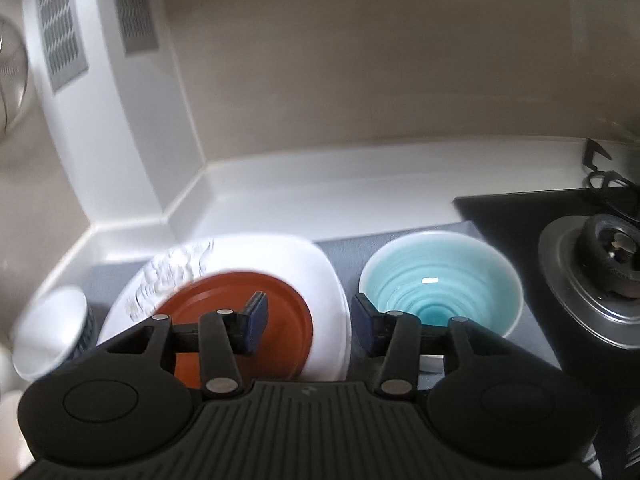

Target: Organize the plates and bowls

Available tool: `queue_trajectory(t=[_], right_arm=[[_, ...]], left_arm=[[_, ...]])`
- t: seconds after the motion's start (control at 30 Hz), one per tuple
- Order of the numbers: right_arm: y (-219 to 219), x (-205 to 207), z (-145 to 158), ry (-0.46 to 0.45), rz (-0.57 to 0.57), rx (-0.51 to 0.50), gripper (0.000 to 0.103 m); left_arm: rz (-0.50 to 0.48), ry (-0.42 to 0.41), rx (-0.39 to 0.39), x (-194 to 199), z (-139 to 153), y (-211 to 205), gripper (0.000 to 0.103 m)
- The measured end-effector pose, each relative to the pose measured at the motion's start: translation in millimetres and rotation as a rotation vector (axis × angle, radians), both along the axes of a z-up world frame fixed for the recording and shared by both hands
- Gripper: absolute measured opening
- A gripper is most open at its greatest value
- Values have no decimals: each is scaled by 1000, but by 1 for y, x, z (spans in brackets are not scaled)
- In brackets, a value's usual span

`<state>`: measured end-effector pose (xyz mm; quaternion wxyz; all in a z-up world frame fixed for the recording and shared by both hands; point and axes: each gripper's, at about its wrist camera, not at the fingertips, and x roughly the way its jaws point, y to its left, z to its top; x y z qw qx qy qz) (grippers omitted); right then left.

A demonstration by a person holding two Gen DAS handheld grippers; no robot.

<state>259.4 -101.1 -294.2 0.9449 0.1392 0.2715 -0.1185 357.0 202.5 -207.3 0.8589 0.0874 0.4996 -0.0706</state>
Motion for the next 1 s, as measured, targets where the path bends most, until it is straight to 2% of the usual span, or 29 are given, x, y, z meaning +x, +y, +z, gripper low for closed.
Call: queue_trajectory(t=[0.1, 0.2, 0.3, 0.37, 0.5, 0.57, 0.73, 0.9, 0.97, 1.0], right_arm=[[11, 4, 9, -32, 78, 49, 51], [32, 8, 14, -51, 195, 118, 51], [62, 21, 11, -20, 342, 172, 51], [84, 31, 7, 13, 394, 181, 51], [113, 47, -5, 67, 420, 223, 51], [119, 51, -10, 97, 418, 234, 51], [119, 56, -15, 137, 387, 234, 51], [121, 59, -15, 150, 384, 259, 51], [122, 62, -17, 155, 382, 263, 51], [124, 63, -18, 161, 383, 263, 51]], left_arm=[[58, 46, -24, 3, -10, 20, 80], [85, 55, -93, 6, -15, 33, 80], [118, 48, -140, 13, -18, 37, 79], [128, 52, -162, 16, -23, 37, 77], [127, 53, -190, 17, -34, 30, 76], [136, 54, -187, 18, -43, 27, 67], [166, 85, -262, 19, -61, 31, 59], [177, 97, -314, 25, -69, 37, 57], [199, 119, -366, 27, -70, 40, 46], [201, 133, -383, 28, -71, 41, 46]])
